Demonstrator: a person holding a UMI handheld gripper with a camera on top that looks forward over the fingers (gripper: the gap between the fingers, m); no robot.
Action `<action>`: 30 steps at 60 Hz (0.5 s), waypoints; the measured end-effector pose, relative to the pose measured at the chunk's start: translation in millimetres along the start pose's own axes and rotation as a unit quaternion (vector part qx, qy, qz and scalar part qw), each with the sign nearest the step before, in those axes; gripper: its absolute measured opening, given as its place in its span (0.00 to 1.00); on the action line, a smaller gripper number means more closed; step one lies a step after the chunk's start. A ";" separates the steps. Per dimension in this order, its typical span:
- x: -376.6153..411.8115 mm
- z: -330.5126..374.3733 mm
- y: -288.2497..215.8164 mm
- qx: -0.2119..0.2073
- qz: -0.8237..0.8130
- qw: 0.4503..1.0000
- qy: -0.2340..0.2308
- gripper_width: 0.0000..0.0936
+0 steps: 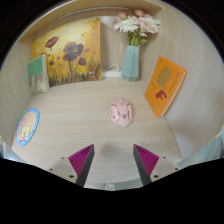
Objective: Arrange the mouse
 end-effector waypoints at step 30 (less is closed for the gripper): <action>-9.6 -124.3 -99.6 -0.015 0.025 1.000 -0.008 0.82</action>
Point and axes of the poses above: the point between the fingertips, and its own axes, seen from behind it with the camera up: x to the left, y down, z backward, against the way the camera looks, the point moved 5 cm from there along z, backward, against the way the camera looks, and after that the axes turned 7 degrees about y, right-handed, at the moved point
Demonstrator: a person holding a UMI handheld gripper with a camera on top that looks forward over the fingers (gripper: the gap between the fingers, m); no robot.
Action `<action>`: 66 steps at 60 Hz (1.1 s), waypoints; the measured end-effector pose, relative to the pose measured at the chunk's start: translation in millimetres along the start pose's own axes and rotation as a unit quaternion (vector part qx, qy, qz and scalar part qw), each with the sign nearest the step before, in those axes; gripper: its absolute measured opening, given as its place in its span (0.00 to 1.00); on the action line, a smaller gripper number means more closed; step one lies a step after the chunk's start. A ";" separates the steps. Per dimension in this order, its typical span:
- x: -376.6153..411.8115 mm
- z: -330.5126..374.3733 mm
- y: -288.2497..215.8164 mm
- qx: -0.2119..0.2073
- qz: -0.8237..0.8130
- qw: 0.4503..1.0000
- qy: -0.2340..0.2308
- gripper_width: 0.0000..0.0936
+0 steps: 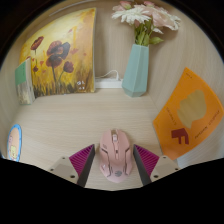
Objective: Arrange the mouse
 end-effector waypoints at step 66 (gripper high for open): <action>351.8 181.3 -102.9 -0.084 0.002 0.995 -0.061 0.36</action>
Point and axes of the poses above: the point between the fingertips, and its own axes, seen from behind it with the camera up: x to the left, y down, z backward, against the way the camera looks, the point moved 5 cm from there along z, backward, against the way the camera looks, and after that the axes turned 7 degrees about y, right-handed, at the moved point
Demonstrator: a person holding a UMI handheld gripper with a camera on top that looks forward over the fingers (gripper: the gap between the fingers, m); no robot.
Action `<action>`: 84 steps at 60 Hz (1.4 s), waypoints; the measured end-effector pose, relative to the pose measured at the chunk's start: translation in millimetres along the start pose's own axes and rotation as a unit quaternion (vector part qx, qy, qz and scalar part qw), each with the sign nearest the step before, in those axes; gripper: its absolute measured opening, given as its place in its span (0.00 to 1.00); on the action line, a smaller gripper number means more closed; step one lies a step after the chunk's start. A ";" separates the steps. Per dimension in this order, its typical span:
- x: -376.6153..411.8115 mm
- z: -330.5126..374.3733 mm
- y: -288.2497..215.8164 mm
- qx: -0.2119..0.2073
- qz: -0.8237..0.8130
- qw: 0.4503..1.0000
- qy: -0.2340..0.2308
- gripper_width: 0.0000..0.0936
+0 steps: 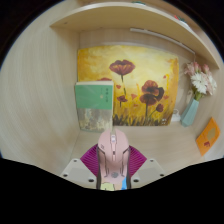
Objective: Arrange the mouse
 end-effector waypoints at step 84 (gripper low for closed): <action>-88.0 120.1 26.8 0.046 -0.008 0.999 -0.028 0.91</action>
Point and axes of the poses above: the point between the fingertips, and its own axes, seen from behind it with the camera up: x to the left, y down, z backward, against the way the camera looks, the point moved 5 cm from there along z, backward, against the way the camera looks, and after that the axes turned 7 degrees about y, right-handed, at the moved point
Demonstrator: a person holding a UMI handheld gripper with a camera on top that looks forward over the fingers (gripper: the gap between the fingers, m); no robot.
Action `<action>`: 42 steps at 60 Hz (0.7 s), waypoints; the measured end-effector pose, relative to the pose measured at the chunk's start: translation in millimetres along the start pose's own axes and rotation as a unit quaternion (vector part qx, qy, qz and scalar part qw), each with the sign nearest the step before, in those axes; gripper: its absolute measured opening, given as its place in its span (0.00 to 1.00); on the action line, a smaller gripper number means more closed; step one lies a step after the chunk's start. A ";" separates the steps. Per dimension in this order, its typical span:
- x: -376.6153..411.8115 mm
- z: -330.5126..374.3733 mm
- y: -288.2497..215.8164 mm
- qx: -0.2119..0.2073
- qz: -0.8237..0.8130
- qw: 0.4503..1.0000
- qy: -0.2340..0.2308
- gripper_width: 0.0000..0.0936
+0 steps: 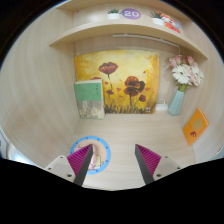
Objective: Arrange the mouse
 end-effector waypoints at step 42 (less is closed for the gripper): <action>-158.5 36.2 40.8 -0.019 0.000 0.999 0.029 0.91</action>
Point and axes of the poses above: the point between the fingertips, and its own axes, seen from behind it with the camera up: x to the left, y down, z backward, against the way the camera looks, the point moved 5 cm from there along z, backward, against the way the camera looks, and after that the axes turned 7 degrees about y, right-handed, at the moved point
